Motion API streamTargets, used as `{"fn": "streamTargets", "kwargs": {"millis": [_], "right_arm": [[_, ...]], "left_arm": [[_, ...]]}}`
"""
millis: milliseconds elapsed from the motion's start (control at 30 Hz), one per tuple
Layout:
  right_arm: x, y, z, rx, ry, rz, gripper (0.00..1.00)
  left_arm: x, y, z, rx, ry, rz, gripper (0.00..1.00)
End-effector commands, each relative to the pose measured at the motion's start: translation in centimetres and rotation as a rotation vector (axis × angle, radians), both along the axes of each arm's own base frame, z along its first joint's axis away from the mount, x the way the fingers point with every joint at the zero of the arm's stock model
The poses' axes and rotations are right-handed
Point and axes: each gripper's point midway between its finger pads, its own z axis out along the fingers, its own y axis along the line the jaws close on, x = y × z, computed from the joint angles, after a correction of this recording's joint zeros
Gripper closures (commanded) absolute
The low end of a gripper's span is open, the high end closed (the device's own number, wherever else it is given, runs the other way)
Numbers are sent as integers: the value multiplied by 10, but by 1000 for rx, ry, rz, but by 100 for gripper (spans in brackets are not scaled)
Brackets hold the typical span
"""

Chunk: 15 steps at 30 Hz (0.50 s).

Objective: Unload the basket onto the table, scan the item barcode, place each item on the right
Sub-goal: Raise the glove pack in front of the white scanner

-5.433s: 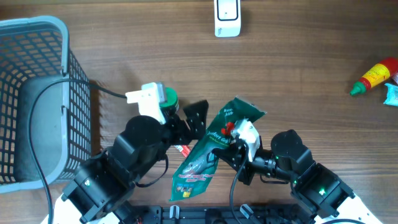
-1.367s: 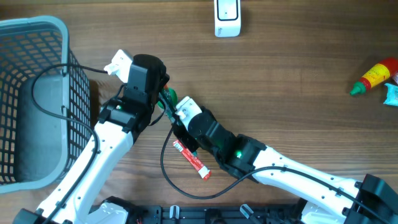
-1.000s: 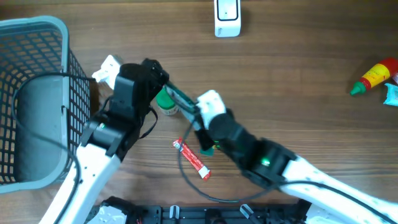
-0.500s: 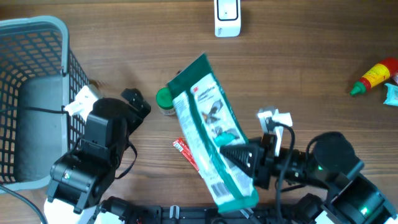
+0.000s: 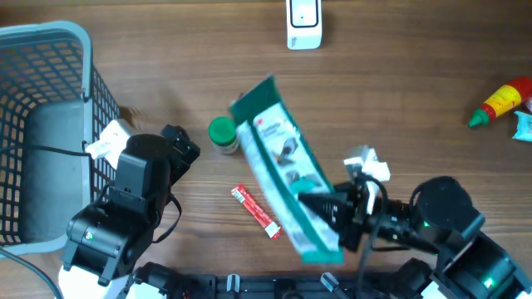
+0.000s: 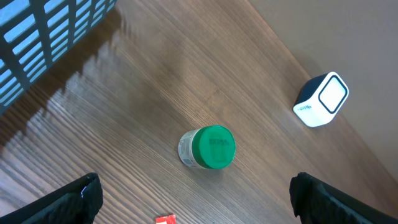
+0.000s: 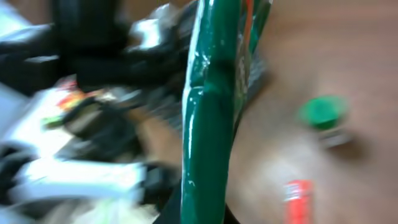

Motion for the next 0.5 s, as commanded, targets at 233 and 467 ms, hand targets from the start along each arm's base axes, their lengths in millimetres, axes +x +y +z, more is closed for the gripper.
{"fn": "streamTargets", "kwargs": {"millis": [233, 467], "right_arm": [[171, 7, -36, -489, -526, -410, 96], [269, -18, -61, -430, -493, -560, 96]], "left_arm": [[1, 4, 8, 16, -22, 9, 0], [1, 4, 8, 16, -22, 9, 0]]}}
